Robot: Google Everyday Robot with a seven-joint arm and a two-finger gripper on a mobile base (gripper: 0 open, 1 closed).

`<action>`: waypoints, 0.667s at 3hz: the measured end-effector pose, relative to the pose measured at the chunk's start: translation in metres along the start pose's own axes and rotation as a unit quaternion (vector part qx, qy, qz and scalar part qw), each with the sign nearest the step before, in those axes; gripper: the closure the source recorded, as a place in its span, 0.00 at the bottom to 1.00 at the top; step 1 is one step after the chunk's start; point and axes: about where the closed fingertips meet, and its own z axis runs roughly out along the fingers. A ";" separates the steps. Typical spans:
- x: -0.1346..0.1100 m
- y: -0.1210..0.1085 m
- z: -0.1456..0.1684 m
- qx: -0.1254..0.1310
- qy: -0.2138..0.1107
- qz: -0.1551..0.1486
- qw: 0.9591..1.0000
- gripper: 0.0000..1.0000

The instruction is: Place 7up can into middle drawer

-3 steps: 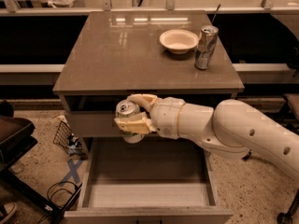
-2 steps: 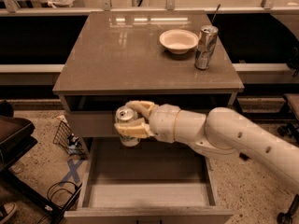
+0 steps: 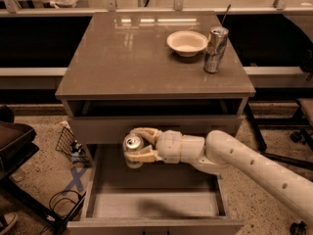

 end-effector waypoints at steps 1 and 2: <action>0.036 0.010 -0.003 -0.029 -0.015 0.002 0.999 1.00; 0.070 0.024 -0.001 -0.041 -0.024 0.019 0.999 1.00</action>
Offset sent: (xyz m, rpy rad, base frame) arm -0.0225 -0.0019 -0.1193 0.0688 0.0769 0.1013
